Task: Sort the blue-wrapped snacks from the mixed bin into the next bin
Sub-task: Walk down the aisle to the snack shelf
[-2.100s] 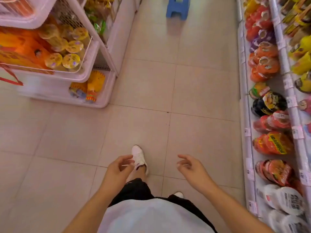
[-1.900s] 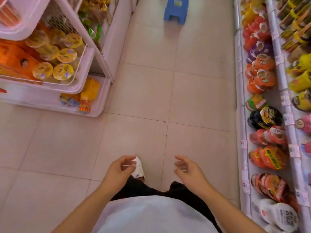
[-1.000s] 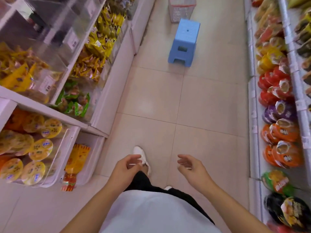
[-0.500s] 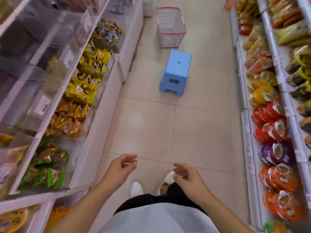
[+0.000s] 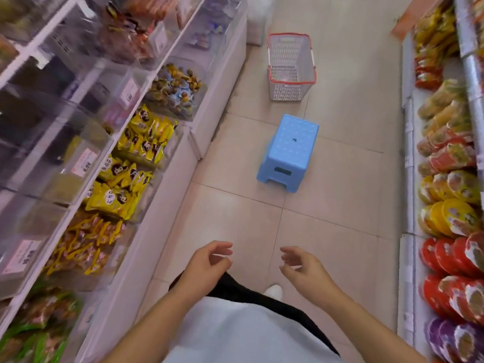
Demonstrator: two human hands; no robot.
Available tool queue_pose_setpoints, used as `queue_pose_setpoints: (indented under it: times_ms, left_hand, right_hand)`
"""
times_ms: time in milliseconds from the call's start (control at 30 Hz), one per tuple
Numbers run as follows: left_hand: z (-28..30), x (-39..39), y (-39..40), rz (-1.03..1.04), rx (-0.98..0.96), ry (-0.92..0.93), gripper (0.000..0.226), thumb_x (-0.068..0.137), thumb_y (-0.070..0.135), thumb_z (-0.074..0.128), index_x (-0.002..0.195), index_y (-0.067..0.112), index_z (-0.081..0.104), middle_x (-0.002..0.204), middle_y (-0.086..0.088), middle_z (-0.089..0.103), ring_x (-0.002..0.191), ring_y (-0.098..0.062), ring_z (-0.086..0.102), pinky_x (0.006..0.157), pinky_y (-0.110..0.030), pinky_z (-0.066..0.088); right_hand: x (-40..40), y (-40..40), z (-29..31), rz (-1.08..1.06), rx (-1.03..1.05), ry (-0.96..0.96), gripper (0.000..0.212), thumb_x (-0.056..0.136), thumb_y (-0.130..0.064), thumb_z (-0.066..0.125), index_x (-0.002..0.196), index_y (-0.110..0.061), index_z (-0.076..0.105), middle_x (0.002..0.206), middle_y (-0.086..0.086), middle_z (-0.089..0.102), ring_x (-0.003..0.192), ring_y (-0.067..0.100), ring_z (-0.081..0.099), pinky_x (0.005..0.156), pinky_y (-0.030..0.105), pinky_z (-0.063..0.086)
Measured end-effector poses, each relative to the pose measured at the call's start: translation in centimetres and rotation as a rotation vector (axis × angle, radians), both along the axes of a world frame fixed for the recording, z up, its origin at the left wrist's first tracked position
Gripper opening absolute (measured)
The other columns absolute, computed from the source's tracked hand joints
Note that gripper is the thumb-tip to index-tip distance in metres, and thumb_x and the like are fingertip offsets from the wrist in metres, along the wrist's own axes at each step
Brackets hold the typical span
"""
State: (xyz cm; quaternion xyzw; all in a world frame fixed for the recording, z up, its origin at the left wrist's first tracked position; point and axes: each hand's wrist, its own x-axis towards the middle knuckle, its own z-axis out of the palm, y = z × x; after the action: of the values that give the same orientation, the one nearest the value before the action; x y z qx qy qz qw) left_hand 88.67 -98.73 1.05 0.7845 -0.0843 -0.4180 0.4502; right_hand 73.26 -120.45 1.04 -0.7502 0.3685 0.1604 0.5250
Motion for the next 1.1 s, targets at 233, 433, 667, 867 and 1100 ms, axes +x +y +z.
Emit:
queue_pose_setpoints:
  times_ms: [233, 433, 667, 867, 1100]
  left_hand:
    - [-2.3, 13.3, -5.4, 0.038, 0.008, 0.027, 0.029, 0.089, 0.009, 0.066, 0.109, 0.03, 0.07, 0.105, 0.006, 0.073, 0.087, -0.005, 0.068, 0.073, -0.015, 0.052]
    - [-1.5, 27.6, -9.1, -0.035, -0.006, -0.004, 0.026, 0.091, 0.015, 0.068, 0.108, 0.034, 0.069, 0.103, 0.01, 0.073, 0.09, -0.006, 0.067, 0.074, -0.02, 0.055]
    - [-1.7, 40.0, -15.4, -0.009, 0.05, -0.034, 0.022, 0.09, 0.011, 0.069, 0.109, 0.023, 0.069, 0.103, 0.002, 0.072, 0.095, -0.013, 0.068, 0.071, -0.009, 0.049]
    - [-1.0, 47.0, -22.8, 0.079, 0.048, -0.062, 0.021, 0.093, 0.01, 0.066, 0.112, 0.019, 0.069, 0.105, 0.002, 0.071, 0.097, -0.011, 0.066, 0.075, -0.01, 0.047]
    - [-1.5, 55.1, -28.1, 0.177, 0.062, -0.052, 0.022, 0.092, 0.011, 0.067, 0.105, 0.029, 0.069, 0.1, 0.007, 0.072, 0.091, 0.006, 0.064, 0.073, -0.005, 0.047]
  right_hand:
    - [13.7, -6.2, -0.4, 0.009, -0.054, 0.02, 0.037, 0.093, -0.023, 0.064, 0.13, -0.025, 0.058, 0.113, -0.01, 0.064, 0.105, 0.002, 0.06, 0.095, 0.026, 0.05]
    - [25.8, -9.0, 0.3, 0.036, -0.065, 0.023, 0.035, 0.092, -0.03, 0.062, 0.127, -0.033, 0.057, 0.111, -0.018, 0.063, 0.101, -0.007, 0.06, 0.086, 0.014, 0.048]
    - [36.7, -15.4, -0.4, 0.026, -0.035, 0.062, 0.038, 0.091, -0.028, 0.063, 0.128, -0.033, 0.058, 0.108, -0.018, 0.064, 0.099, -0.007, 0.061, 0.09, 0.019, 0.05]
    - [46.5, -24.0, -1.6, 0.119, -0.072, 0.073, 0.035, 0.091, -0.03, 0.064, 0.125, -0.032, 0.061, 0.106, -0.02, 0.064, 0.094, -0.011, 0.06, 0.075, 0.002, 0.042]
    - [58.1, -31.4, -0.9, 0.22, -0.047, 0.103, 0.033, 0.091, -0.026, 0.064, 0.123, -0.03, 0.063, 0.103, -0.017, 0.066, 0.094, -0.005, 0.062, 0.086, 0.013, 0.047]
